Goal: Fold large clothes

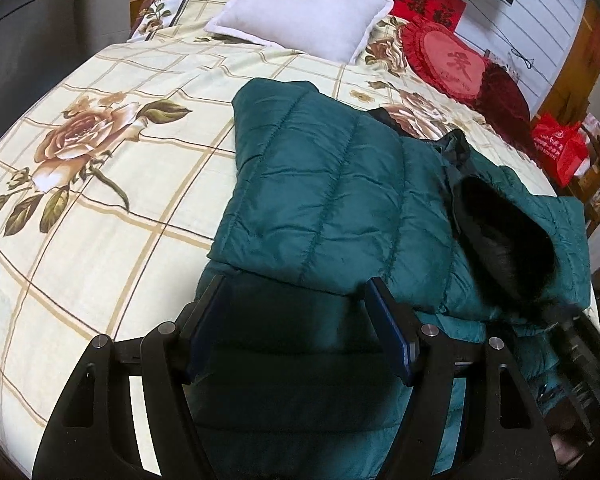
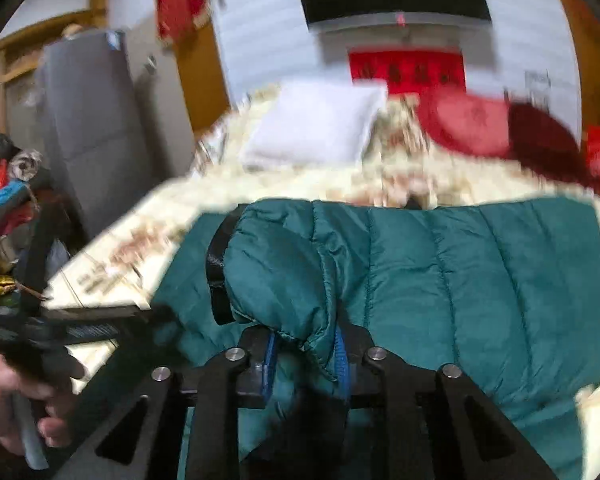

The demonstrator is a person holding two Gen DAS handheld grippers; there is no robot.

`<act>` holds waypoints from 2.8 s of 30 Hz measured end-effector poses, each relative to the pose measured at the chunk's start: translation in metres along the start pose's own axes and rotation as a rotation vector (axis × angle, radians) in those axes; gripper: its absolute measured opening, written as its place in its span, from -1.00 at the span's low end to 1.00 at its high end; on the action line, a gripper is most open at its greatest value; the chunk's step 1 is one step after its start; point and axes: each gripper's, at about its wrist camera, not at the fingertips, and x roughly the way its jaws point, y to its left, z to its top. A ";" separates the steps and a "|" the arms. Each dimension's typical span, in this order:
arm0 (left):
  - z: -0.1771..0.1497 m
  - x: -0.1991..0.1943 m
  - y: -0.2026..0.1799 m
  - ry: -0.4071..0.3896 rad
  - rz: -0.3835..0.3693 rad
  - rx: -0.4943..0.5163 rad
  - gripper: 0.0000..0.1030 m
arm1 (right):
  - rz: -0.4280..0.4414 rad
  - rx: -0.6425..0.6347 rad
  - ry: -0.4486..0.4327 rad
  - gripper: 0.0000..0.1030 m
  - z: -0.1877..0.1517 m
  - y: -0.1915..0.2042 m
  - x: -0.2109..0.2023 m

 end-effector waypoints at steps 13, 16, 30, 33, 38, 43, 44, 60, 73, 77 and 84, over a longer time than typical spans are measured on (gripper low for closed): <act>0.001 -0.037 -0.057 -0.111 -0.255 0.134 0.35 | -0.323 -0.033 0.189 0.69 -0.018 -0.006 -0.061; 0.001 -0.039 -0.085 -0.123 -0.331 0.211 0.35 | -0.387 -0.074 0.223 0.69 -0.038 -0.017 -0.072; -0.001 0.012 -0.133 -0.026 -0.359 0.261 -0.83 | -0.266 -0.024 0.297 1.00 -0.084 -0.038 -0.063; -0.002 0.002 -0.129 -0.058 -0.344 0.251 -0.84 | -0.270 -0.027 0.302 1.00 -0.081 -0.037 -0.061; 0.007 -0.032 -0.104 -0.141 -0.346 0.219 -0.85 | -0.278 -0.014 0.307 1.00 -0.079 -0.037 -0.060; 0.016 -0.060 -0.055 -0.209 -0.278 0.165 -0.85 | -0.292 0.034 0.294 0.99 -0.070 -0.039 -0.061; 0.018 -0.064 -0.045 -0.217 -0.265 0.152 -0.85 | -0.294 0.044 0.292 0.99 -0.070 -0.040 -0.061; 0.018 -0.094 0.044 -0.244 -0.089 -0.072 -0.32 | -0.412 0.272 0.022 0.99 -0.029 -0.106 -0.119; 0.015 0.002 -0.037 -0.106 0.065 0.111 -0.32 | -0.262 0.114 0.006 -0.06 0.053 -0.140 -0.024; 0.005 0.027 -0.022 -0.024 0.029 0.048 -0.31 | -0.209 0.155 0.127 0.02 0.029 -0.164 0.016; -0.003 0.024 -0.023 -0.056 0.029 0.067 -0.31 | -0.160 0.181 0.156 0.67 0.032 -0.172 0.011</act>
